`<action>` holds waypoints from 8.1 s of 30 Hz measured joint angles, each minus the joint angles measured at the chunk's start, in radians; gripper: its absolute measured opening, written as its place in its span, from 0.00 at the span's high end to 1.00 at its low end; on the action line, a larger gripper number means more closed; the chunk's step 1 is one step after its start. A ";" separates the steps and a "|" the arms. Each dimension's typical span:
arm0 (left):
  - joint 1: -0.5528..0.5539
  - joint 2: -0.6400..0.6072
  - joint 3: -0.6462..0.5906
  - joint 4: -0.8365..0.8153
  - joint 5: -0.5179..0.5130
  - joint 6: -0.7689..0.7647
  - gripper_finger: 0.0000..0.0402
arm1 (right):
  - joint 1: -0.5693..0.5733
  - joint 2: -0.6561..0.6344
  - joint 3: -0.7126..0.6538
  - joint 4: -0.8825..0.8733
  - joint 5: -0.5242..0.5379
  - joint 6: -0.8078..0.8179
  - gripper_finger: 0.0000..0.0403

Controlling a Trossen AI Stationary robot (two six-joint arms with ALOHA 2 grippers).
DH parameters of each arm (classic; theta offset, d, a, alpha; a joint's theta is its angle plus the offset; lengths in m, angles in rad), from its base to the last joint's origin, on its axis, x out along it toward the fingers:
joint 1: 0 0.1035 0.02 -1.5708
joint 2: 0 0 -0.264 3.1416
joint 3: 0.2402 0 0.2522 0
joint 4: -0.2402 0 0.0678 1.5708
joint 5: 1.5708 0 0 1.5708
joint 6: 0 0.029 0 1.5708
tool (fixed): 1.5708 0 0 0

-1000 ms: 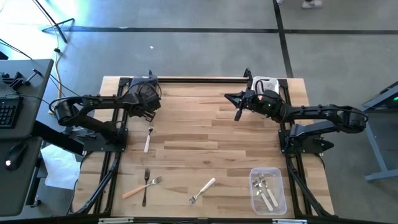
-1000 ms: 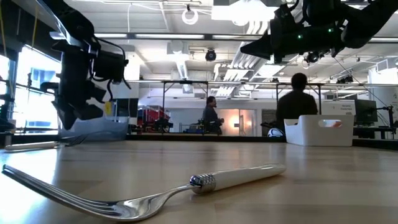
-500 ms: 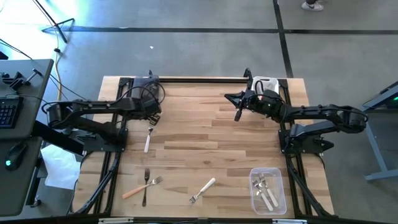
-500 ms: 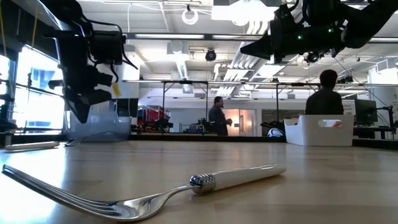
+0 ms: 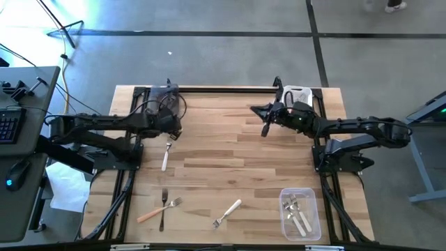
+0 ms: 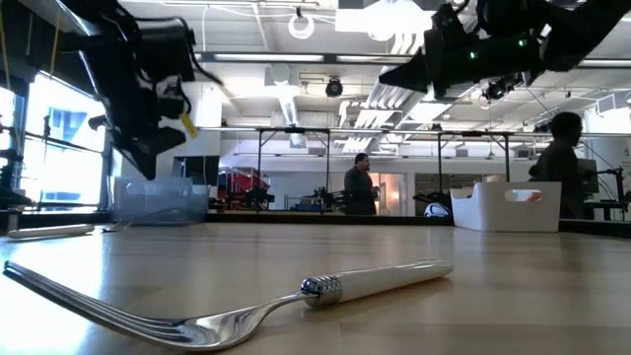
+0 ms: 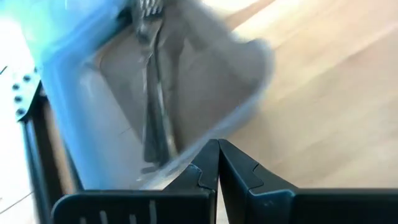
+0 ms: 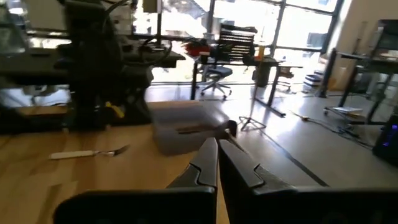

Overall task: Sort silverware by color (type)
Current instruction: Adjust the black bin, then put the bottom white fork into the transparent bin

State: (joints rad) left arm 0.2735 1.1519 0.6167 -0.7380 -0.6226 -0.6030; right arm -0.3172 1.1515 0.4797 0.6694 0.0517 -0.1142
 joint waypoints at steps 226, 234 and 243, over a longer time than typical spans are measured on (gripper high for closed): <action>-0.610 -0.202 -0.388 1.021 -0.037 0.387 1.00 | 0.836 0.884 1.420 -2.203 -0.045 0.922 1.00; -0.610 -0.202 -0.388 1.022 -0.035 0.379 1.00 | 0.942 0.676 1.169 -2.175 -0.045 1.262 1.00; -0.610 -0.202 -0.388 1.028 -0.035 0.373 1.00 | 1.031 0.416 0.791 -1.882 -0.048 1.553 1.00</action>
State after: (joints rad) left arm -0.3367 0.9497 0.2287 0.2899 -0.6575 -0.2300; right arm 0.7135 1.5676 1.2710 -1.2123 0.0041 1.4384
